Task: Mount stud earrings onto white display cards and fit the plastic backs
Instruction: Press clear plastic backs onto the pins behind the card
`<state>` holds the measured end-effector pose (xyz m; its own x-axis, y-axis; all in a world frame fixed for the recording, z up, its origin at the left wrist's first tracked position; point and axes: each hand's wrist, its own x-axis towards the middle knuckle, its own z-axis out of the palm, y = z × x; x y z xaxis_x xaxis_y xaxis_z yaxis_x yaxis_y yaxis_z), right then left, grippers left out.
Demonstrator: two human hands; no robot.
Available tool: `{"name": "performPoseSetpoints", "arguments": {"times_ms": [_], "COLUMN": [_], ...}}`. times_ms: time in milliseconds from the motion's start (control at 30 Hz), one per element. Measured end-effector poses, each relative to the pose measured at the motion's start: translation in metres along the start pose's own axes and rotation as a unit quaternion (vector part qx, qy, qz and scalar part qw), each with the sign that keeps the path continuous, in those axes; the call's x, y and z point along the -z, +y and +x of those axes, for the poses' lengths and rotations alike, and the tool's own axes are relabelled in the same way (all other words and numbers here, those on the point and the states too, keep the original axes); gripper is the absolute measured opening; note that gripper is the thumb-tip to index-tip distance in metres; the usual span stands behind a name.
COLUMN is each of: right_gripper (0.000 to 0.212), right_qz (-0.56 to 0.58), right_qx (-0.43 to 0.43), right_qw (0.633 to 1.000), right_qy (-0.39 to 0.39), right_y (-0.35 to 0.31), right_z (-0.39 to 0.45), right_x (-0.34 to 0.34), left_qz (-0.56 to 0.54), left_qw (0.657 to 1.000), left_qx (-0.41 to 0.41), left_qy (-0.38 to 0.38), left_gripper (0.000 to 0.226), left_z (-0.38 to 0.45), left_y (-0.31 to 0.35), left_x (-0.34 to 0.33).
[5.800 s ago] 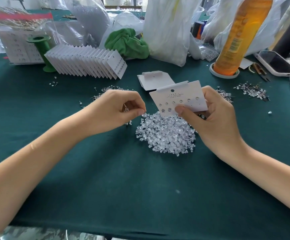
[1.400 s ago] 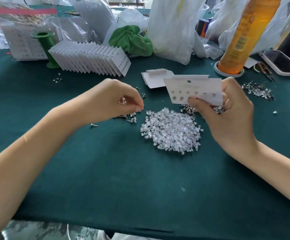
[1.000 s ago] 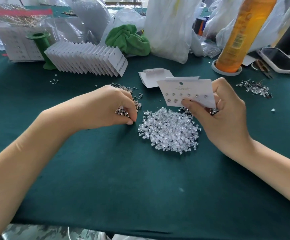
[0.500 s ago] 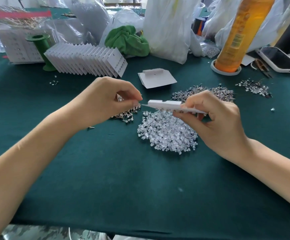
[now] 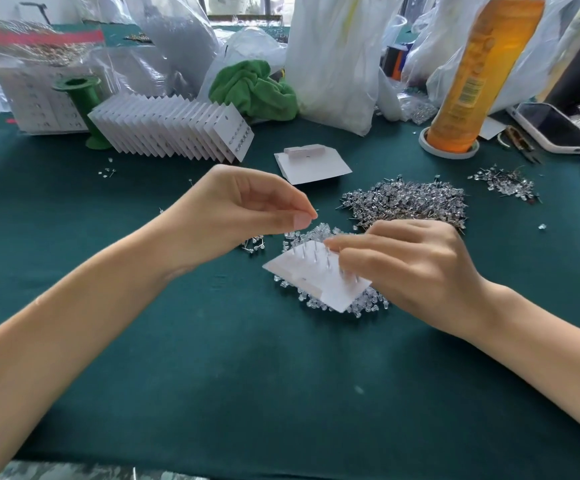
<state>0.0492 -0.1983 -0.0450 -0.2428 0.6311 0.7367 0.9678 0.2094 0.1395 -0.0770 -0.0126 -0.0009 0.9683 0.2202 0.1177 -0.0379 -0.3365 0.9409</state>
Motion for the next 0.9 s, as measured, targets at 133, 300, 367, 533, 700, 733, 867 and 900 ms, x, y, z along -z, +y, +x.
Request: {"name": "performPoseSetpoints", "arguments": {"times_ms": [133,300,367,533,700,733,867,900], "right_gripper": [0.011,0.019,0.022,0.014,0.016,0.019,0.022,0.024], "right_qz": [-0.026,-0.039,-0.042,-0.051,-0.051,-0.050,-0.052,-0.052], "right_qx": [0.037,0.041,0.040,0.042,0.035,0.033,0.028,0.026], "right_qw": [0.999,0.998,0.998,0.998,0.998,0.998,0.998,0.998], "right_qy": [-0.002,-0.012,-0.017,-0.023,-0.024,-0.024,-0.031,-0.034], "right_y": [-0.002,-0.003,-0.003,-0.003,-0.003,-0.004,-0.005,-0.005], "right_z": [0.002,0.004,0.004,0.003,0.002,0.002,0.004,0.005], "right_x": [-0.001,-0.002,-0.002,-0.003,-0.003,-0.003,-0.003,-0.002], "left_qz": [-0.038,-0.059,-0.060,-0.052,-0.038,-0.033,-0.021,-0.020], "left_qw": [0.999,0.997,0.997,0.997,0.996,0.996,0.996,0.996], "left_qx": [-0.001,-0.009,-0.010,0.002,-0.011,-0.015,-0.024,-0.025], "left_qy": [-0.030,-0.050,-0.052,-0.065,-0.076,-0.078,-0.078,-0.078], "left_gripper": [0.015,0.018,0.018,0.019,0.018,0.018,0.017,0.016], "left_z": [-0.003,-0.004,-0.005,-0.006,-0.007,-0.008,-0.008,-0.008], "left_y": [0.002,0.003,0.004,0.004,0.004,0.004,0.004,0.004], "left_x": [-0.009,-0.017,-0.019,-0.021,-0.021,-0.021,-0.022,-0.022]}}
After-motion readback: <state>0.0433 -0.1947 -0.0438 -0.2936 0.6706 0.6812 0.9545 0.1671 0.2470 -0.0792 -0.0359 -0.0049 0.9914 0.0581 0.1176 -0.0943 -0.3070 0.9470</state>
